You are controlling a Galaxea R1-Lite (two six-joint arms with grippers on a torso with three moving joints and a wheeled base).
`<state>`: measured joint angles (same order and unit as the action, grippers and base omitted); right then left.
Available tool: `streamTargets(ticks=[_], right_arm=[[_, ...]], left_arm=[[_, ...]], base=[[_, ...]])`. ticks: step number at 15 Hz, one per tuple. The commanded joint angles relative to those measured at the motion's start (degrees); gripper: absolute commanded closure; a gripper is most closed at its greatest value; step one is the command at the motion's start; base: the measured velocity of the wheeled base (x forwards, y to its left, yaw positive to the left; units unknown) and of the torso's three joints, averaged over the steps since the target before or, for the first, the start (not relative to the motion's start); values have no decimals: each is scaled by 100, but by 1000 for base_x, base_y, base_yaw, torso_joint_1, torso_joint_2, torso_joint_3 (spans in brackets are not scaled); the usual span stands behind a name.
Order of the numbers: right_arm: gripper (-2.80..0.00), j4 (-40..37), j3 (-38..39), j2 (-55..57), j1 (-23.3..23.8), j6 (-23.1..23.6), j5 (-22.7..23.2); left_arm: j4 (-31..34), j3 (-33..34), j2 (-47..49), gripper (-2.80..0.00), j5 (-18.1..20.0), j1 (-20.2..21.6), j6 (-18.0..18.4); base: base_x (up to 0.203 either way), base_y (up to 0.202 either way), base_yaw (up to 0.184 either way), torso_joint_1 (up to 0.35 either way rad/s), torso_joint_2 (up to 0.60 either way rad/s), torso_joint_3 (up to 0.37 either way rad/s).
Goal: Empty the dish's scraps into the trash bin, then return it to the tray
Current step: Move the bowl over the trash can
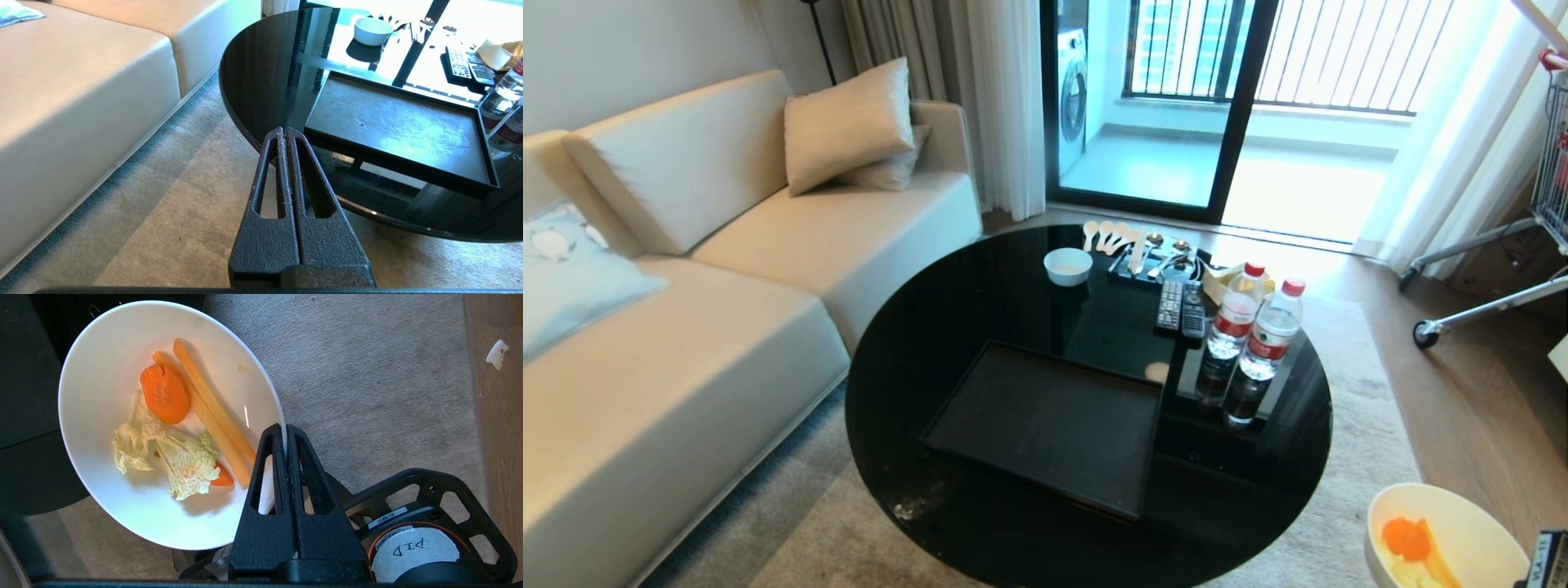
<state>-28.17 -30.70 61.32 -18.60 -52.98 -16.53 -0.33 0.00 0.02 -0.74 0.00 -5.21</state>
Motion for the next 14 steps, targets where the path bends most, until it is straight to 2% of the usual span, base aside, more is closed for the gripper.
streamTargets(ticks=[1,14], right_arm=[[0,-13,2,38,-3,-28,-8],[0,-4,2,64,4,-28,-8]], left_arm=[[-2,0,-2,0,-5,0,-6],[-2,0,-2,0,-5,0,-6]], base=[[0,0,0,0,0,0],[0,0,0,0,0,0]])
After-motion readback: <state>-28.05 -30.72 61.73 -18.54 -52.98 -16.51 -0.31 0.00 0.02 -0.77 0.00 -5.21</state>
